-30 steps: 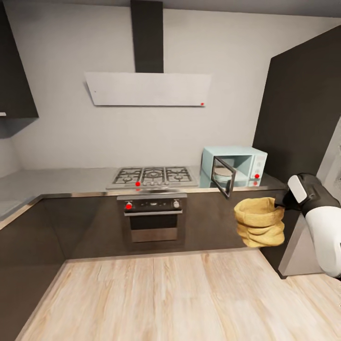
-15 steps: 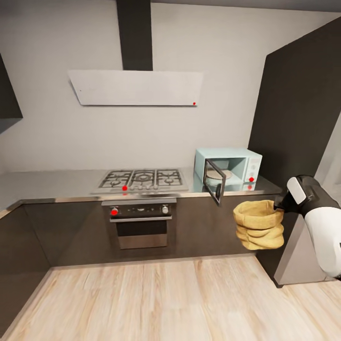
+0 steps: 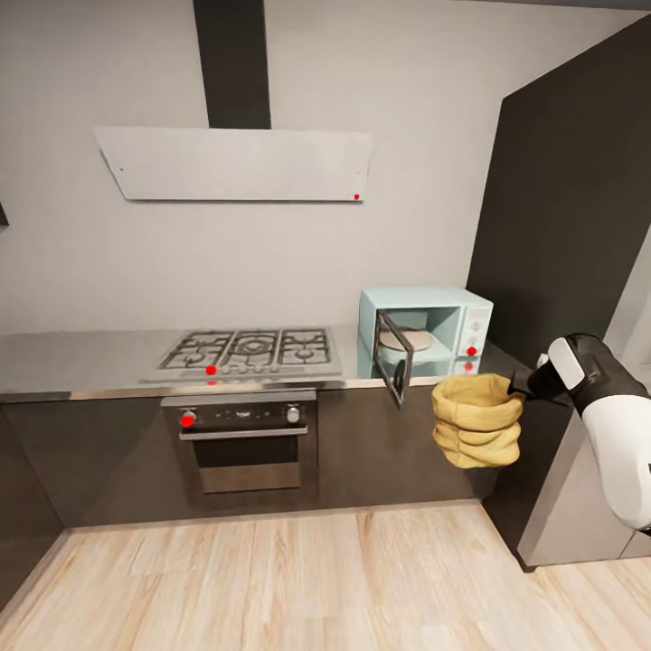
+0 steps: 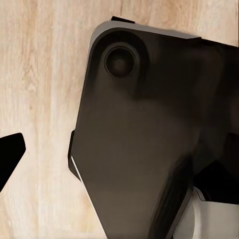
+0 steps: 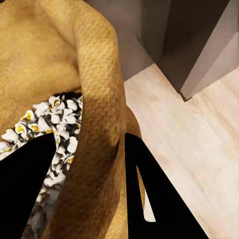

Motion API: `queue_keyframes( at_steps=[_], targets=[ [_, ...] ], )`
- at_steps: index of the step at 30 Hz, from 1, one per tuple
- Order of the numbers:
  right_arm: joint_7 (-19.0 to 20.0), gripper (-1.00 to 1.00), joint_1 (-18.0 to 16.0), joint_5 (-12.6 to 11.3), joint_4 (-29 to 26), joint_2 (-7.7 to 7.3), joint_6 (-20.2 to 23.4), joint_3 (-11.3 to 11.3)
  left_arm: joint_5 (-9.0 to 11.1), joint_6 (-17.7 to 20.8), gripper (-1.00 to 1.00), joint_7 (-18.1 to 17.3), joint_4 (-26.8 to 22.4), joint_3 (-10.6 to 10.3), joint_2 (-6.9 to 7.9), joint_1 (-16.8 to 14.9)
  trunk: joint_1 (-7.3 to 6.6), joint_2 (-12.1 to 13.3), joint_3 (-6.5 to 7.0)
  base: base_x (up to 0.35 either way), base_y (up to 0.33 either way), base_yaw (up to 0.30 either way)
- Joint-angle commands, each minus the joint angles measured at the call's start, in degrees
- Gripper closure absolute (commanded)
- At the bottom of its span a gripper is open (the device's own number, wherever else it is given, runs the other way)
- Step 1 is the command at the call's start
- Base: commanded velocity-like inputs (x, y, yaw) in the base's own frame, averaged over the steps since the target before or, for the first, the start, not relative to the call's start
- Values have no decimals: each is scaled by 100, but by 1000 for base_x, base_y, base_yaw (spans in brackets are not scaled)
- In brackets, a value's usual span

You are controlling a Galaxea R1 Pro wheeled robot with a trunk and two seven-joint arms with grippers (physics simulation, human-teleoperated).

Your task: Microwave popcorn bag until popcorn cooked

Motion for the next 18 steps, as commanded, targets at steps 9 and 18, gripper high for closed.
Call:
queue_keyframes(
  at_steps=[9,18],
  targets=[
    [114,100,3,-53,-38,85,14,-2,24,-53,-100,17,-20,22,1,2,3,-3,-7,199,-178,0],
    [71,100,7,-99,-10,132,14,-2,33,-53,-100,8,-20,22,-2,2,3,-3,-7,15,0,0]
  ],
)
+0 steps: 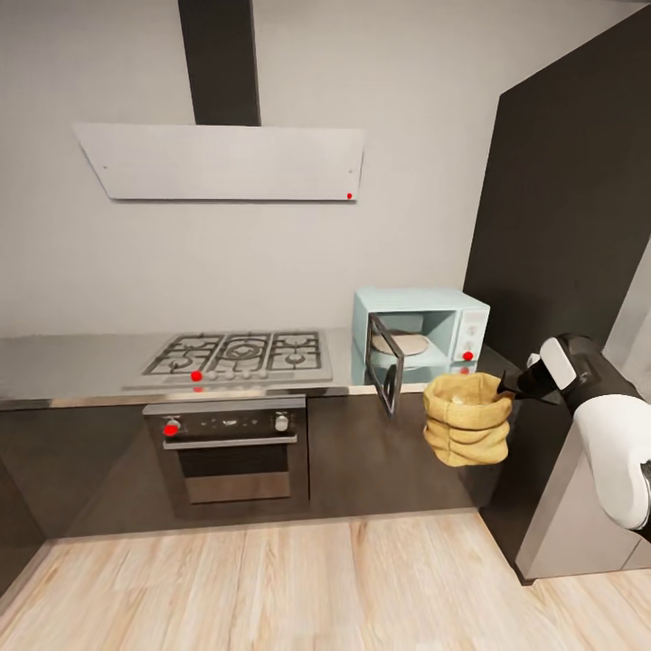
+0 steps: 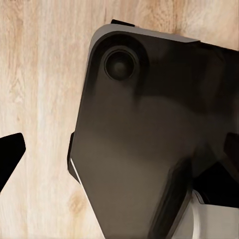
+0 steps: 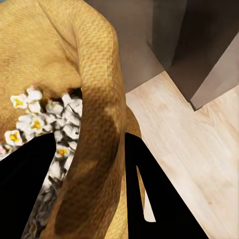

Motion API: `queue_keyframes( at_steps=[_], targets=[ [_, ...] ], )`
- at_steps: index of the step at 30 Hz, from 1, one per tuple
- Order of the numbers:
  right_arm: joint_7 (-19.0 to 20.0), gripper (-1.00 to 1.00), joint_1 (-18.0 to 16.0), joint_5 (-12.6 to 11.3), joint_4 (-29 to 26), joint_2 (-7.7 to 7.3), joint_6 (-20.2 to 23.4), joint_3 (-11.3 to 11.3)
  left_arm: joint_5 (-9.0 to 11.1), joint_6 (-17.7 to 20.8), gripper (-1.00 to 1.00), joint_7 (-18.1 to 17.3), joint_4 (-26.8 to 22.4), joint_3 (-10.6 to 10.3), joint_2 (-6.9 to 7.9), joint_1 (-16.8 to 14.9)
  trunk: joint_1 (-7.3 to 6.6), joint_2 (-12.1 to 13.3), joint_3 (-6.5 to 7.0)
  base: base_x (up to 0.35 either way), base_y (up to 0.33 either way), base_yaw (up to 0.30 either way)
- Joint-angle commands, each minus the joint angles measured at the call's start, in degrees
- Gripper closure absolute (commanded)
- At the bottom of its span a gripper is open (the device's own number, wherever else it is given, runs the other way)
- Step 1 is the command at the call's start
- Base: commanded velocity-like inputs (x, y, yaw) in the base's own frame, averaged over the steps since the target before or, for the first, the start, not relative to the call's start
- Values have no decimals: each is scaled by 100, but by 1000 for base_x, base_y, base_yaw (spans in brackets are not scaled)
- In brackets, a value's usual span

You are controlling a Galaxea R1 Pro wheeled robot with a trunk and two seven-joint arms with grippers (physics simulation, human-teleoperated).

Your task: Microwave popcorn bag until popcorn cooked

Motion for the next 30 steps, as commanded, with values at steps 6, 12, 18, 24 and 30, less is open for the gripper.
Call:
queue_keyframes(
  at_steps=[6,12,18,24,30],
  targets=[
    [-56,100,-3,-84,-9,1,15,-13,30,-7,-100,16,-10,-2,-2,2,2,-4,-6,269,0,0],
    [-57,100,-3,-77,-11,2,15,-13,30,-7,-100,15,-10,-2,-2,2,2,-4,-6,204,0,0],
    [-56,100,-3,-107,-75,1,15,-18,30,-7,-100,15,-10,-2,-2,2,2,-4,-6,22,0,0],
    [-56,100,-3,-119,-121,10,15,-69,30,-7,-100,20,-10,-2,-1,2,2,-4,-6,0,0,0],
    [-54,100,-3,-125,-887,16,15,-79,30,-7,-100,16,-10,-2,-2,2,2,-4,-6,0,0,0]
  ],
)
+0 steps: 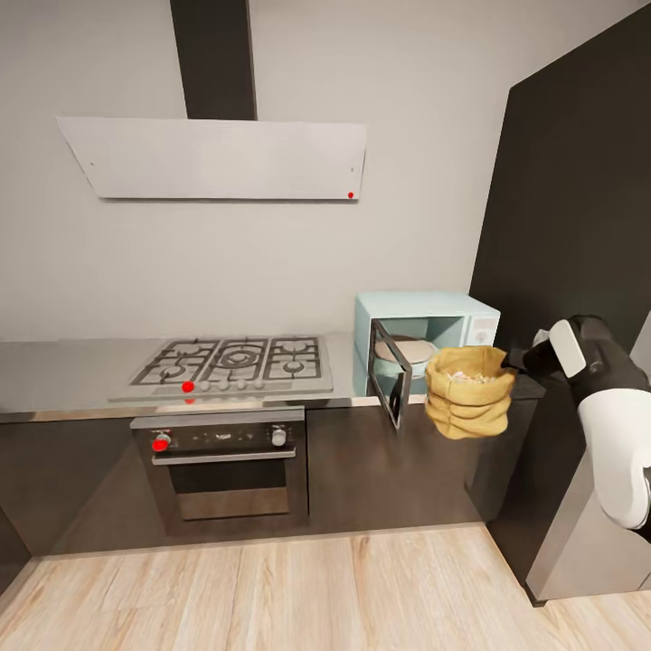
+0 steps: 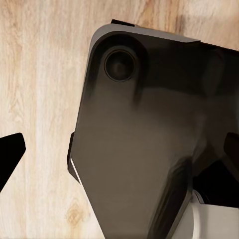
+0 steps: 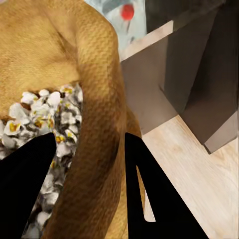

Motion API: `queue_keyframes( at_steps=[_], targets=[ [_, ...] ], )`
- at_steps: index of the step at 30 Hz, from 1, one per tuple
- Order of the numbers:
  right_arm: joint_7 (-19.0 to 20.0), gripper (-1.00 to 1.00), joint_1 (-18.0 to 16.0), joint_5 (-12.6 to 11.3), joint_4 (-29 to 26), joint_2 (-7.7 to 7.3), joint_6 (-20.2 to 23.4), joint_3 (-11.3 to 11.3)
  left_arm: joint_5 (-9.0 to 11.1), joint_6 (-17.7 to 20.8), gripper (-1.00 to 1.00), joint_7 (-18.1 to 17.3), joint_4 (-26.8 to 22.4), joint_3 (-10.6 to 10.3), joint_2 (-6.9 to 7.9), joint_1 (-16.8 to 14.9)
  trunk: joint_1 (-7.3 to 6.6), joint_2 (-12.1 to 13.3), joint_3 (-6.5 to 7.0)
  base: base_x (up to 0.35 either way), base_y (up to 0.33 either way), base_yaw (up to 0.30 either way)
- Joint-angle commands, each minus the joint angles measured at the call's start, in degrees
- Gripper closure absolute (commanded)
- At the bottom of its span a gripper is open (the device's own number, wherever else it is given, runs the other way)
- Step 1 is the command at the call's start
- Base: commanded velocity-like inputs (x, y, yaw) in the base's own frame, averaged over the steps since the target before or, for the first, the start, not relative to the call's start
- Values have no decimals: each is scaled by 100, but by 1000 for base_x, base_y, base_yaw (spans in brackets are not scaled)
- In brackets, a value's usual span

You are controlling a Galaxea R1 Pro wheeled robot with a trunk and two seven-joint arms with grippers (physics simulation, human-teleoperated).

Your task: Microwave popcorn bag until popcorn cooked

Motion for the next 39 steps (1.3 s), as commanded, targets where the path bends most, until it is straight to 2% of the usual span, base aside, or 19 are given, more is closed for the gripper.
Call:
queue_keyframes(
  at_steps=[1,10,34,39],
  targets=[
    [-54,100,-3,-55,-139,1,16,-3,30,-7,-100,16,-11,-2,-2,2,1,-4,-7,0,0,0],
    [-63,100,-3,-45,-248,3,16,0,30,-7,-100,15,-11,-2,-1,2,1,-4,-7,40,0,0],
    [-65,100,-3,-70,-110,42,16,0,30,-7,-100,16,-11,-2,-1,2,1,-4,-7,236,0,0],
    [-72,100,-3,-73,181,47,16,0,30,-7,-100,16,-11,-2,-2,2,1,-4,-7,219,0,0]
  ],
)
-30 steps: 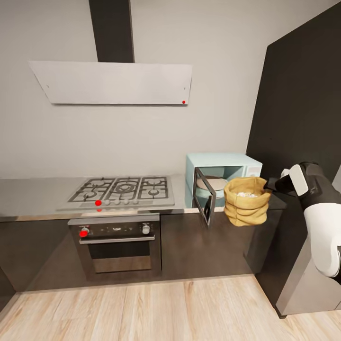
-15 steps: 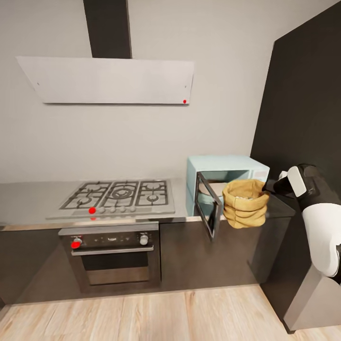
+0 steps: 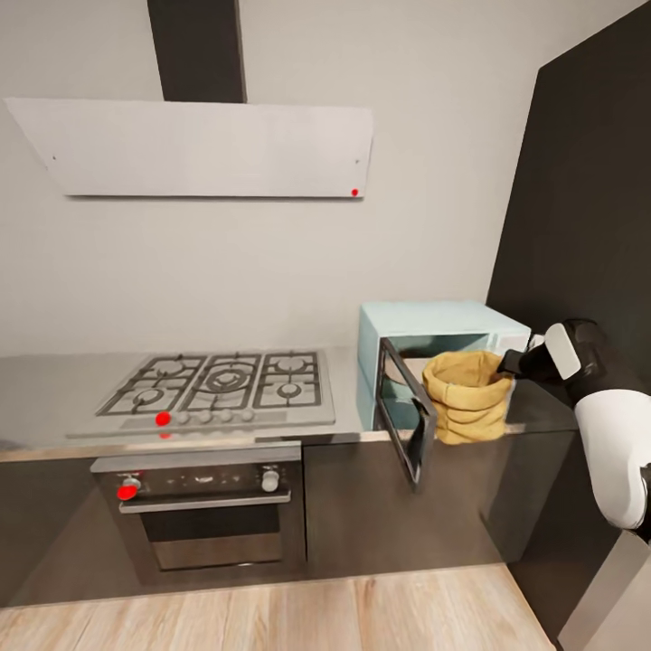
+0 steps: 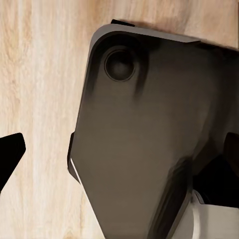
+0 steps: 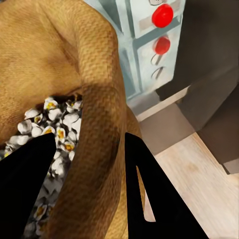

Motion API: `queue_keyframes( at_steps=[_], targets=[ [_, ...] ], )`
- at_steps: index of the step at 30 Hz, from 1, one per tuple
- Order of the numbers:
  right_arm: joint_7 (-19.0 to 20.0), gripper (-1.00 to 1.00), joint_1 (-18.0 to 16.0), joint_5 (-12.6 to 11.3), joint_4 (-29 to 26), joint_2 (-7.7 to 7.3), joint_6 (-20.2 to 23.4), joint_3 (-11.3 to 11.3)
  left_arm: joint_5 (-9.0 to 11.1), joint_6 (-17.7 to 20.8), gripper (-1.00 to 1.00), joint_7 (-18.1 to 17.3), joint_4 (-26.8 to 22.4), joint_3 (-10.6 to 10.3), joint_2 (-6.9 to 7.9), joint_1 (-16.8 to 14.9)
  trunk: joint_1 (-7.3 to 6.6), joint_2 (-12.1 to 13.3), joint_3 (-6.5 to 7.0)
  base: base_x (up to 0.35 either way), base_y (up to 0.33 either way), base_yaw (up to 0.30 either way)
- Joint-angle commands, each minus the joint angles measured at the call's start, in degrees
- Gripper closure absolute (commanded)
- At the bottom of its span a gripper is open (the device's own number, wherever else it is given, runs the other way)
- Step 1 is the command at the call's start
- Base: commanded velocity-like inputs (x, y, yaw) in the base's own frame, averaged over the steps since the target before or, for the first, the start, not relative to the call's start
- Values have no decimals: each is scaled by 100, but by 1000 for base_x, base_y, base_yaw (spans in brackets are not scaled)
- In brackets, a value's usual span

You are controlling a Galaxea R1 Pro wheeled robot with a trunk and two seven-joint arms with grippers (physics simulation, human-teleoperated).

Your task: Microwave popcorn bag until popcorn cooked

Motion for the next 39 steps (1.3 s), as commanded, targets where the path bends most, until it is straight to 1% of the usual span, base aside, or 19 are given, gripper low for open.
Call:
queue_keyframes(
  at_steps=[1,4,6,9,25,30,39],
  targets=[
    [-52,100,-4,-69,4,1,15,-7,30,-7,-100,16,-11,-2,-1,3,3,-4,-6,219,0,0],
    [-22,100,-4,-72,16,1,15,-7,30,-7,-100,14,-11,-2,-1,3,3,-4,-6,219,0,0],
    [93,100,-4,-69,20,-5,15,-10,30,-7,-100,15,-11,-2,-2,3,3,-4,-6,219,0,0],
    [257,100,-4,-186,21,-24,15,-40,30,-7,-100,14,-11,-2,-2,3,3,-4,-6,212,0,0],
    [271,100,-4,-213,21,-26,15,-51,30,-7,-100,15,-11,0,-2,3,3,-4,-6,13,0,0],
    [278,100,-4,-205,6,-31,15,-194,30,-10,-100,17,-11,1,-2,3,3,-4,-6,0,0,0],
    [280,100,-4,-198,13,-27,15,-200,30,-7,-100,13,-11,-2,-2,3,3,-4,-6,171,0,0]
  ],
)
